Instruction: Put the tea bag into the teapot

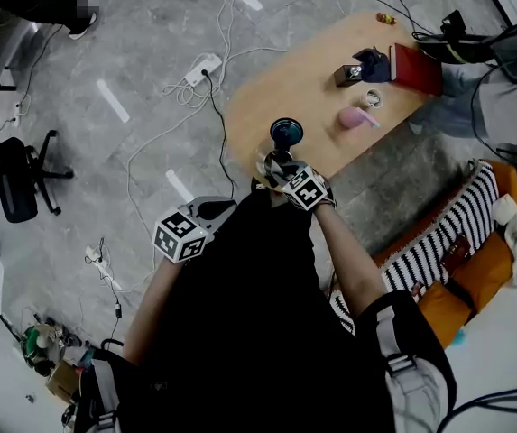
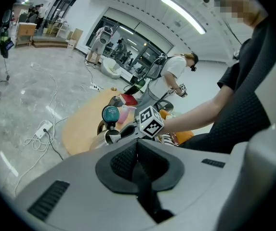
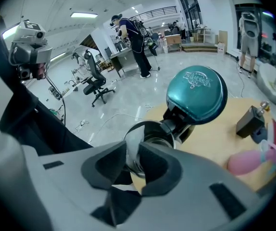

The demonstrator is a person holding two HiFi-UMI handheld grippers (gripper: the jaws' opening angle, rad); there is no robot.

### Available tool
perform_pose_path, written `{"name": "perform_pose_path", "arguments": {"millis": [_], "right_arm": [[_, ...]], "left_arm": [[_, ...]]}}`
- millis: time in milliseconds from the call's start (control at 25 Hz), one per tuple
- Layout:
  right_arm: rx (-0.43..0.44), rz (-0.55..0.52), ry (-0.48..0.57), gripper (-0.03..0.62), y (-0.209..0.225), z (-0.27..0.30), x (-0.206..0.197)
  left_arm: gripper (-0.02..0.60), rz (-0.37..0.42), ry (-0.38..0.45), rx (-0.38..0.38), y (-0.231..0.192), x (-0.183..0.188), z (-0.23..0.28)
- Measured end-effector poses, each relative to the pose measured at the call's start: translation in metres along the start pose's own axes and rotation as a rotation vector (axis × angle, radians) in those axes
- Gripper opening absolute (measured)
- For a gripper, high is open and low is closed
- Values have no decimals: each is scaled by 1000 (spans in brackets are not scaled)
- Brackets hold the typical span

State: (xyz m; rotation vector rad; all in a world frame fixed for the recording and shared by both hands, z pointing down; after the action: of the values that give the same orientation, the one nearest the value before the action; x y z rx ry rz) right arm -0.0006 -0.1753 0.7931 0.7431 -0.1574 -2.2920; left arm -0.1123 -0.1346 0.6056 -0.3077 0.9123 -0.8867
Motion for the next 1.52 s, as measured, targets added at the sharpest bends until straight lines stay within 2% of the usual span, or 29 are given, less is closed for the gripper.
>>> {"name": "perform_pose_path", "arguments": {"millis": [80, 400, 680, 1080, 1520], "right_arm": [[-3, 1, 1, 103, 1, 0, -1], [1, 19, 10, 100, 1, -2, 3], [7, 56, 31, 9, -1, -19, 5], [-36, 132, 66, 8, -6, -43, -4], [-64, 153, 118, 8, -37, -74, -8]], "left_arm": [[11, 0, 0, -1, 0, 0, 1], [11, -4, 12, -12, -1, 7, 1], [11, 11, 17, -51, 1, 14, 12], [11, 57, 4, -109, 9, 23, 25], [11, 115, 10, -160, 22, 29, 33]]}}
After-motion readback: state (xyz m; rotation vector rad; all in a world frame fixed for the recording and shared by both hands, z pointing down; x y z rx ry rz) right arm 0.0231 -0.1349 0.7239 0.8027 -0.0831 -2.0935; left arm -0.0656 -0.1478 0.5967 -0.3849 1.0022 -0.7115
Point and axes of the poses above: the fingertips, and each gripper's own axes: z forward along the fingers, y to its right, x out of its top, the point moved 1 cm from there along -z, backward along the fingers
